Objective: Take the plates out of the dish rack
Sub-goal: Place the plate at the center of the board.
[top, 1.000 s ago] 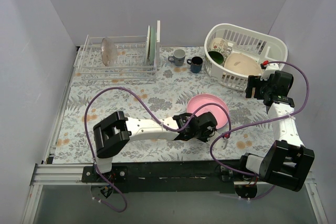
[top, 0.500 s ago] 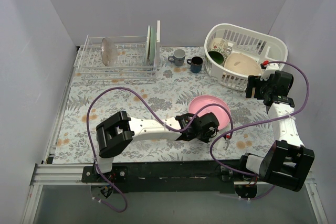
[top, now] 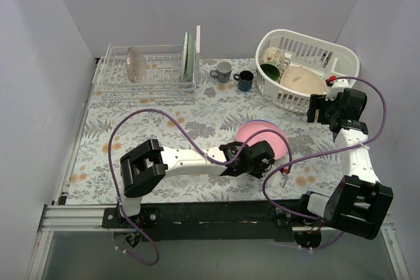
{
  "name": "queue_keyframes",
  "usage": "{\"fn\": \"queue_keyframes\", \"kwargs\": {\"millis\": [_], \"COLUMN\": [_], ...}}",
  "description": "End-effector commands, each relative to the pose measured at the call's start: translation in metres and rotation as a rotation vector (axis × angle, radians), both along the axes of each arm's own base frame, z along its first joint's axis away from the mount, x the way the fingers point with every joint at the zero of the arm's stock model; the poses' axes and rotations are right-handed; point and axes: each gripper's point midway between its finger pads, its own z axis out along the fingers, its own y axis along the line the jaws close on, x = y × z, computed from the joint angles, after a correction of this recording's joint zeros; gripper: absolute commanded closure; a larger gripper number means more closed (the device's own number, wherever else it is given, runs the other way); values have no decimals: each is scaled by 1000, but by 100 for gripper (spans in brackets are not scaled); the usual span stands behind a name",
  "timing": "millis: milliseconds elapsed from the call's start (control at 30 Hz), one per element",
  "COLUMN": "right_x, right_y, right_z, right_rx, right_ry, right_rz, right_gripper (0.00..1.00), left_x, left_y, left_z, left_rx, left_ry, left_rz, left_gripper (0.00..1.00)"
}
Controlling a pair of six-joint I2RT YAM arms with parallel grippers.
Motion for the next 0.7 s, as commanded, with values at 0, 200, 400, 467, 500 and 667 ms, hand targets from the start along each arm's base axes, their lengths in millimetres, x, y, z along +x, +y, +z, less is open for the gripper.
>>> {"fn": "queue_keyframes", "kwargs": {"millis": [0, 200, 400, 467, 500, 667], "right_x": [1, 2, 2, 2, 2, 2], "right_y": [0, 0, 0, 2, 2, 2], "right_z": [13, 12, 12, 10, 10, 10], "right_rx": [-5, -1, 3, 8, 8, 8], "right_ry": [-45, -42, -43, -37, -39, -38], "right_rz": [5, 5, 6, 10, 10, 13], "right_gripper": [14, 14, 14, 14, 14, 14], "left_x": [0, 3, 8, 12, 13, 36], "left_y": [-10, -7, -6, -5, -5, 8], "left_z": [19, 24, 47, 63, 68, 106], "left_rx": [-50, -57, -105, -145, -159, -284], "left_ry": [-15, -30, -56, -59, -56, -18], "left_rz": [-1, 13, 51, 79, 90, 195], "left_gripper": [69, 65, 59, 56, 53, 41]}}
